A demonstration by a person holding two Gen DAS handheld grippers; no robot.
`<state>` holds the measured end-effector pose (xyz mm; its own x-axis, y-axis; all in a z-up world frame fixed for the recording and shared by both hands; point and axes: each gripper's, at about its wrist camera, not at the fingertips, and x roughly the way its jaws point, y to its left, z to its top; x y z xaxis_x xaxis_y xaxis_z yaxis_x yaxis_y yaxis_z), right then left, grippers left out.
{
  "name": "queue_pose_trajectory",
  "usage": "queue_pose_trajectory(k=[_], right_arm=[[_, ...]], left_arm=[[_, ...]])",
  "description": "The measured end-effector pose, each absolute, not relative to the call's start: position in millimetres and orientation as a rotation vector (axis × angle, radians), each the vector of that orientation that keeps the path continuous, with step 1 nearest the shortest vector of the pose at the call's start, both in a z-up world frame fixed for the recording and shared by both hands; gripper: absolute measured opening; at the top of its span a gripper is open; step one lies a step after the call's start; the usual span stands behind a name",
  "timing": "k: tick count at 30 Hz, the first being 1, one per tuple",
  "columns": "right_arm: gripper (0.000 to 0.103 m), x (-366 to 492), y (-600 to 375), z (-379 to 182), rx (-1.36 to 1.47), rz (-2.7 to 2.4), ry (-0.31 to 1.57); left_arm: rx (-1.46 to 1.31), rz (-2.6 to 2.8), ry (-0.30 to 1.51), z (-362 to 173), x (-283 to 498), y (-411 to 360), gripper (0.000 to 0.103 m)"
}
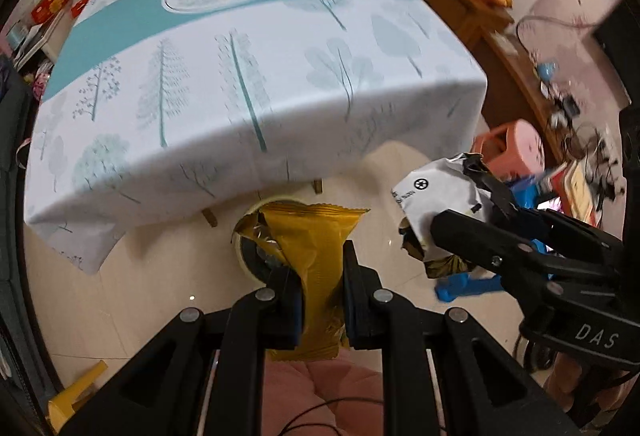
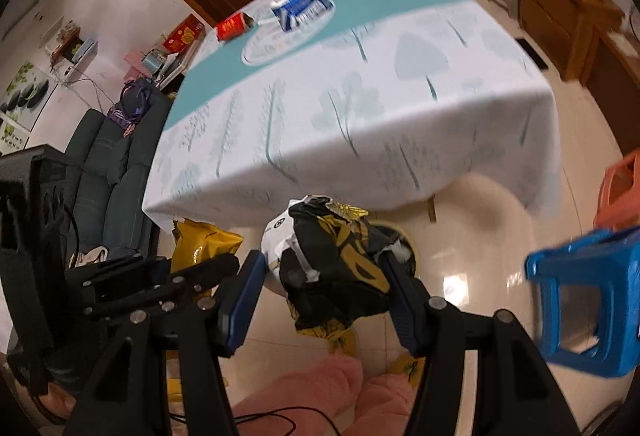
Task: Collect trash
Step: 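Carry the yellow packet and black wrapper with both tools down over the bin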
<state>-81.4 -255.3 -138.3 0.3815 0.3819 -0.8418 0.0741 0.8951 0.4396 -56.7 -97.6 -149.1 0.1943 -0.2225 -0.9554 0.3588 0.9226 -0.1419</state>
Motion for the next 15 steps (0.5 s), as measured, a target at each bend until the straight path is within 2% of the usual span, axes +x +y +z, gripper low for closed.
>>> queue_pose_trajectory(k=[15], right_arm=[[0.058,-96.3,-259.6,-263.8,0.548,0.051,1.274]], left_arm=[[0.123,-0.397,1.395,-270.9,-33.4,-94.1,0.014]])
